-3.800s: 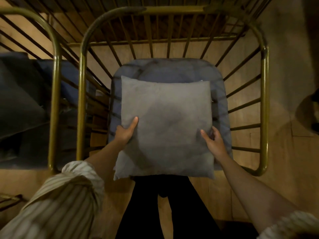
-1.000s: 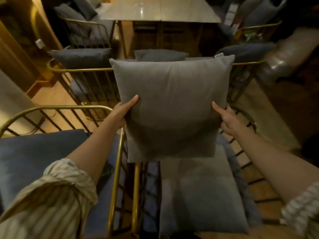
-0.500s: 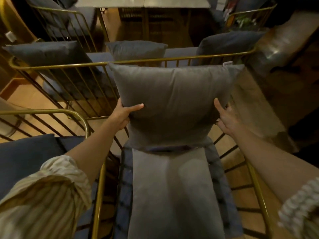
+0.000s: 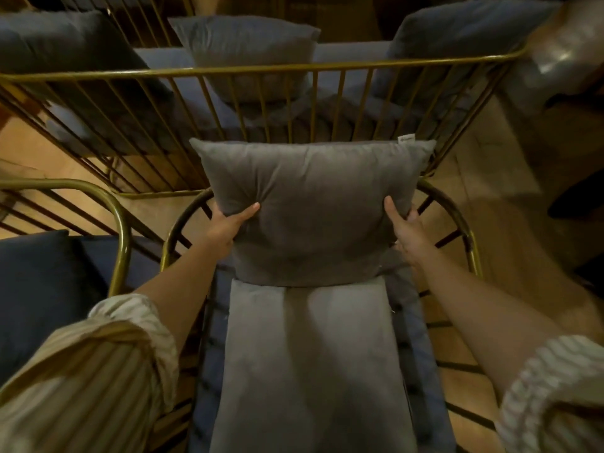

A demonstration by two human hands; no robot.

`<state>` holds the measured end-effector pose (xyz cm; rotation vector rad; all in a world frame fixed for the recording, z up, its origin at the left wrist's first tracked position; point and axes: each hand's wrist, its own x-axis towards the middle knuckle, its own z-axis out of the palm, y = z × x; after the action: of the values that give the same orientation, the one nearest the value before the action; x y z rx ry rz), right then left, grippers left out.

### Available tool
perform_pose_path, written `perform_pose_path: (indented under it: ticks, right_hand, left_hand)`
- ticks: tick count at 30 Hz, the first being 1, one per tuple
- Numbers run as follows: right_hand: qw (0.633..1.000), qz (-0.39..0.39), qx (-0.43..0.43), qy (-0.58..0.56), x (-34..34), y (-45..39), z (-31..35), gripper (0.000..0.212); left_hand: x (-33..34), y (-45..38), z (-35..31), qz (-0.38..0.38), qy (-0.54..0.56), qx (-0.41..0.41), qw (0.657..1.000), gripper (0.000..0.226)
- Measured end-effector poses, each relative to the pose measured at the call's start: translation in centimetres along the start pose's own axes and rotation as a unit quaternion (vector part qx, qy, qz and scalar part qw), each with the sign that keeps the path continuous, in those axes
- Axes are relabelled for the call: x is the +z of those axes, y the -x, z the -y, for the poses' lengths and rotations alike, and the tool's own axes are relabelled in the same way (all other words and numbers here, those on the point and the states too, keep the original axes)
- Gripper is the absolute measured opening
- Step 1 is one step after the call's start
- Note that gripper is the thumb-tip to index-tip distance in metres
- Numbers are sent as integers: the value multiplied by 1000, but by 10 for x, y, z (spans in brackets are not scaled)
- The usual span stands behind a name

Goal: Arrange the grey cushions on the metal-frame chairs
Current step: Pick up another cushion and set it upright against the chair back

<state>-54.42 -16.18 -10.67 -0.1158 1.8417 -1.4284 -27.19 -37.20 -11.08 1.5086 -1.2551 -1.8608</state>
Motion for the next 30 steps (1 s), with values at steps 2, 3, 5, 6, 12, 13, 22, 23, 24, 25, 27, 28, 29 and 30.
perform_pose_path:
  ticks: [2,3,5,6,12,13,22,23,24,25,27,28,29,30]
  right_hand:
    - [999,-23,6,21,3,-8,-2,95]
    - [999,-28,11,29,5,-9,-1,94]
    - [998,-37,19,36,7,-8,1,95]
    - [998,-43,17,37,9,-3,2,95]
    - [973,-119,-90,175,23,63,-31,82]
    - [971,-107,-87,198,27,76,-41,78]
    - [885,104,-109,441,90,173,-52,83]
    - [871,124,-120,460,101,184,-48,85]
    - [859,146,-125,475,112,197,-43,86]
    - [852,169,-128,480,125,208,-40,87]
    - [846,209,-136,472,151,229,-35,86]
    - [842,226,-144,468,167,241,-34,85]
    - [839,239,-151,464,183,253,-34,83]
    - [837,248,-156,462,201,267,-35,83]
  left_hand:
    - [4,-5,1,-15,-21,-3,1000,115]
    - [4,-6,2,-27,-33,-10,999,118]
    - [6,-3,2,-46,-49,-13,998,116]
    - [7,4,1,-50,-53,-5,997,114]
    - [-8,60,13,-71,-183,23,980,101]
    - [-15,72,17,-77,-208,9,975,101]
    - [-110,165,44,-92,-310,0,946,79]
    - [-126,177,43,-82,-323,0,943,68]
    - [-141,189,42,-75,-330,11,941,47]
    - [-159,199,43,-66,-337,11,939,30]
    - [-193,218,42,-35,-355,14,934,42]
    - [-214,227,41,-22,-372,17,928,66]
    - [-238,232,41,-16,-379,25,925,79]
    - [-263,238,43,-21,-376,32,926,76]
